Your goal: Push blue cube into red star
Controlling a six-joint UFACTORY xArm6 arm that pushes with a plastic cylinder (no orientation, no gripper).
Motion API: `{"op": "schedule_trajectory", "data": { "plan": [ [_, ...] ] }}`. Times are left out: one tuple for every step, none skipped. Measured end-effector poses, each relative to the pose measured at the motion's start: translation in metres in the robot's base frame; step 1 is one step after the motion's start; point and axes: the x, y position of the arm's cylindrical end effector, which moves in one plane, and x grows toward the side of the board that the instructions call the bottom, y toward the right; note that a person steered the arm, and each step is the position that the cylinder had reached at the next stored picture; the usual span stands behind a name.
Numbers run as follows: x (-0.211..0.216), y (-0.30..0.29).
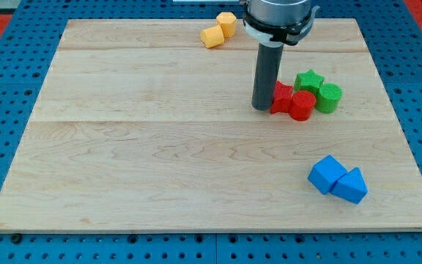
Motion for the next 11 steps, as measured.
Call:
{"op": "schedule_trajectory", "data": {
  "plan": [
    [0.034,-0.019],
    [0.041,0.089],
    [0.078,0.137],
    [0.142,0.158],
    [0.16,0.159],
    [0.133,0.085],
    [0.132,0.025],
    [0.122,0.018],
    [0.076,0.033],
    [0.04,0.033],
    [0.09,0.06]
  ]
}}
